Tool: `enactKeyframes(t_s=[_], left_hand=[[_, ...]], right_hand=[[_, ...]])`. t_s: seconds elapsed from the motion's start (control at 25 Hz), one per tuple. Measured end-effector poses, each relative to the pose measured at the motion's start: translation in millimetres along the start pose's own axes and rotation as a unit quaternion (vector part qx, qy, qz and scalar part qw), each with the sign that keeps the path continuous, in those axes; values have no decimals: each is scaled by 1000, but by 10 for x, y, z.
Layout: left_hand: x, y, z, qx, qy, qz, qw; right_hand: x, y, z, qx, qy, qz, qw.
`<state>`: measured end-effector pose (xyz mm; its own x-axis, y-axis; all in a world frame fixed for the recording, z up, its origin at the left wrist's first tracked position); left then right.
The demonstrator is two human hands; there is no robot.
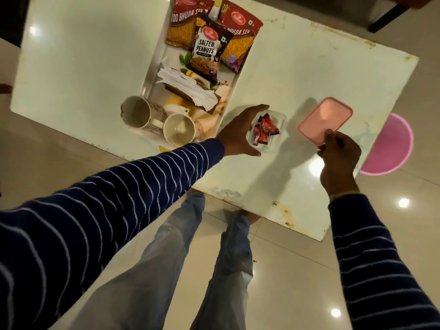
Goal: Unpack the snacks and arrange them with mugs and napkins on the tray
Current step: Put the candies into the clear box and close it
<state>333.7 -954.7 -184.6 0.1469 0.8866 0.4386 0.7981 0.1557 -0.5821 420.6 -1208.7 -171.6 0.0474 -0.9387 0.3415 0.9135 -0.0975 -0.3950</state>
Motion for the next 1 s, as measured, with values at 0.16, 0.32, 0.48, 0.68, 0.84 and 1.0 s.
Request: enactKeyframes(t_s=[0.16,0.32,0.48,0.68,0.84,1.0], left_hand=[[-10,39,66,7,4,2,1000],[-18,70,104,12,1,5,1000],[-15,75,105,9,-4,7,1000],[-15,64,77,6,-12,5,1000],[-29,90,90,11,-25,13,1000],[-49,94,107,20,-31,28,999]], right_hand=[[-341,-527,154,-5,71,79,994],[-376,-727,258,22,17,26,999],[-323,-841,737,198,-143,-18,970],[-929,-948,760,266,-282,99,917],[-1206,-987,550,233,-265,124,927],[-1213,-1039,523,257,-281,134,915]])
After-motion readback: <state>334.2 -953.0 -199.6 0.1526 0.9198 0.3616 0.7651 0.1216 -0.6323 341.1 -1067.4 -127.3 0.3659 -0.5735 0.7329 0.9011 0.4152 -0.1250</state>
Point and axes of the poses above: each hand's wrist, its own y-axis towards the middle knuckle, its own x-axis out of the back of the hand, z = x × y, the point moved 10 cm from there along y, towards the middle knuckle, and after that the axes turned 14 degrees about x, right-handed, at the moved point
